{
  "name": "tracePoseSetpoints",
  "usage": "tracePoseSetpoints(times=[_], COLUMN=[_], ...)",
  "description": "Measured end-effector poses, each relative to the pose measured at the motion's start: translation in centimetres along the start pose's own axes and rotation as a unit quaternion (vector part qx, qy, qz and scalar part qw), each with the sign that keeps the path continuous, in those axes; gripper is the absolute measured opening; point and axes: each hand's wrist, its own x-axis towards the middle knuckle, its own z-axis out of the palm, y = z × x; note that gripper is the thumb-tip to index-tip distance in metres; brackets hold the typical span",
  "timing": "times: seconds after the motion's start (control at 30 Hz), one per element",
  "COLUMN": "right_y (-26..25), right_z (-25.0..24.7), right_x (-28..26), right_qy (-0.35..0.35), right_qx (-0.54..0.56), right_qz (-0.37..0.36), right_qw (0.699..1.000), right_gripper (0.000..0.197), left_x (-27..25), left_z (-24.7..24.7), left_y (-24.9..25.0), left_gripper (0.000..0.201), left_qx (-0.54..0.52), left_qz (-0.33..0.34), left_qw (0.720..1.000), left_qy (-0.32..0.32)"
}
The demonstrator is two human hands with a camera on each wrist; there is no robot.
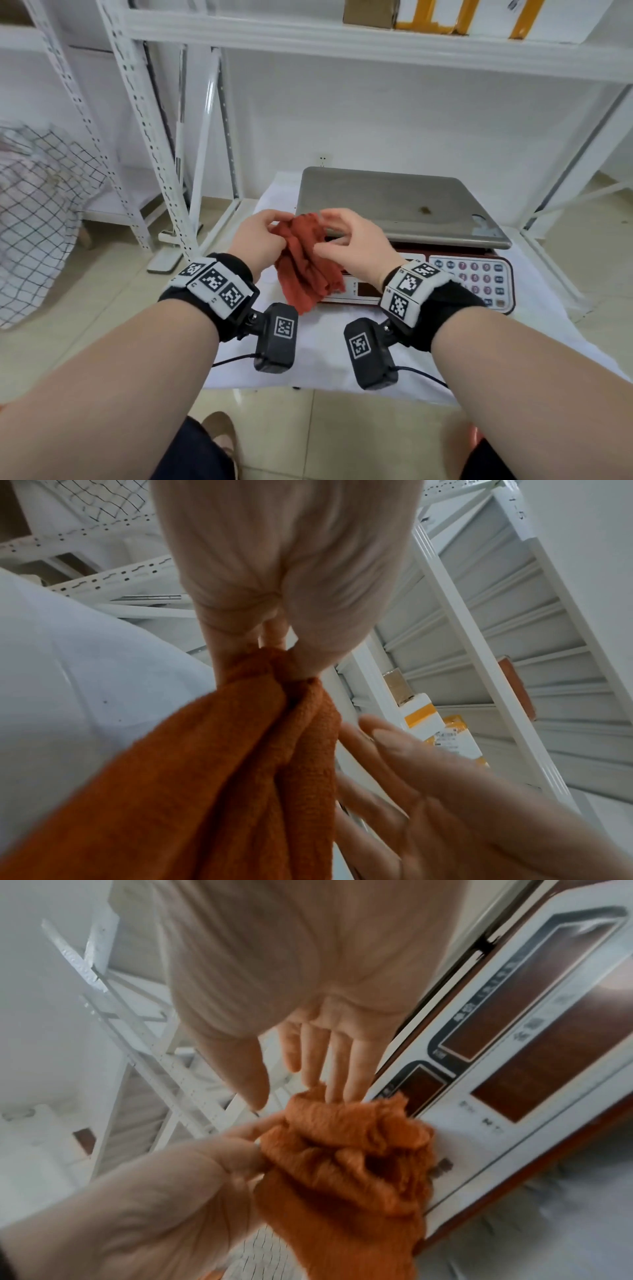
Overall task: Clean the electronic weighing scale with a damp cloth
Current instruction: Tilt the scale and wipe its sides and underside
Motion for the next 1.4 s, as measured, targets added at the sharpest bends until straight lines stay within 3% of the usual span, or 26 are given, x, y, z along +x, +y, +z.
tracePoseSetpoints(times=[0.13,0.27,0.37,0.47,0.63,0.73,0.87,0.97,1.13,1.23,1.3,1.4], right_y=[1.7,3.8,5.4,6.8,8.7,9.4,9.3,8.8,10.2,9.9,9.0,9.6], right_z=[-3.5,-7.7,-10.3,-12.4,-14.1,-13.9,-14.3,-14.6,-13.7,-12.4,-11.7,-12.0], right_x=[-0.4,-1.4,-1.9,-2.5,-3.2,-2.5,-1.8,-1.8,-2.0,-2.1,-2.2,-2.4], right_qy=[0.18,0.295,0.363,0.399,0.361,0.309,0.29,0.268,0.305,0.296,0.305,0.276], right_qx=[-0.077,-0.131,-0.11,-0.105,-0.107,-0.076,-0.057,-0.075,0.006,-0.03,-0.027,-0.063], right_qz=[0.033,0.11,0.2,0.292,0.433,0.444,0.468,0.465,0.492,0.466,0.474,0.45], right_qw=[0.98,0.94,0.903,0.863,0.819,0.837,0.833,0.84,0.816,0.833,0.825,0.847], right_gripper=[0.029,0.026,0.031,0.04,0.066,0.076,0.088,0.081,0.068,0.046,0.043,0.046], left_x=[1.3,2.3,3.8,4.6,5.2,5.6,5.8,6.3,6.0,5.8,5.4,4.5], left_z=[0.8,1.4,1.6,2.3,3.6,3.9,3.6,3.1,3.4,3.5,3.5,3.7], left_y=[-0.2,0.7,1.4,1.7,1.8,1.7,1.9,1.8,2.1,2.3,2.4,2.4], left_gripper=[0.043,0.041,0.031,0.015,0.024,0.026,0.029,0.029,0.027,0.022,0.019,0.017], left_qx=[-0.015,-0.054,-0.163,-0.221,-0.176,-0.181,-0.15,-0.137,-0.127,-0.127,-0.132,-0.145], left_qz=[-0.025,-0.071,-0.134,-0.194,-0.212,-0.194,-0.205,-0.218,-0.219,-0.219,-0.22,-0.234], left_qw=[0.995,0.986,0.967,0.952,0.961,0.964,0.966,0.965,0.965,0.965,0.964,0.958], left_qy=[0.094,0.143,0.141,0.087,0.003,-0.027,-0.054,-0.055,-0.062,-0.069,-0.069,-0.075])
